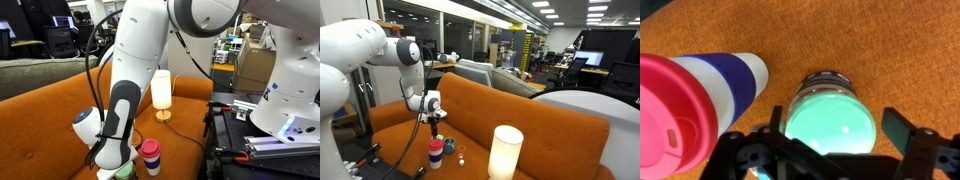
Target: Take the top off the bottle and put it on the couch
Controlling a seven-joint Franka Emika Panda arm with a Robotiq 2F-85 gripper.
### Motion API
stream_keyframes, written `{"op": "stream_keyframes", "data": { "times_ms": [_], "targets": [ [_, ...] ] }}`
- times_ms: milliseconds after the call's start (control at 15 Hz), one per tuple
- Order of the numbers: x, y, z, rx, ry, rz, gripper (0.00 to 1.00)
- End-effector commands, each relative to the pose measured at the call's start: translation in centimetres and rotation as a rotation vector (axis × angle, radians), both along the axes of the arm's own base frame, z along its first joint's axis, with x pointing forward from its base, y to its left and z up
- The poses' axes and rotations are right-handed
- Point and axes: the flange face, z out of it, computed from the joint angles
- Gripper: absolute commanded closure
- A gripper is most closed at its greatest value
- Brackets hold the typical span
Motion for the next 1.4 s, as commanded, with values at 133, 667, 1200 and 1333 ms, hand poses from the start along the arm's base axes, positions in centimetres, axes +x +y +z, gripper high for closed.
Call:
{"op": "stream_keyframes", "data": {
  "times_ms": [133,667,1200,1333],
  "targets": [
    [1.0,-0.4,-1.1,-0.023,0.031,-0.001,0.0],
    [1.8,-0.6,-2.1,-0.037,0.041,-0.002,0.0],
    [2.0,-0.6,-1.8,-0.023,0.034,-0.004,0.3],
    [1.9,-0.8,-1.6,-0.027,0.036,-0.006,0.3]
  ]
}}
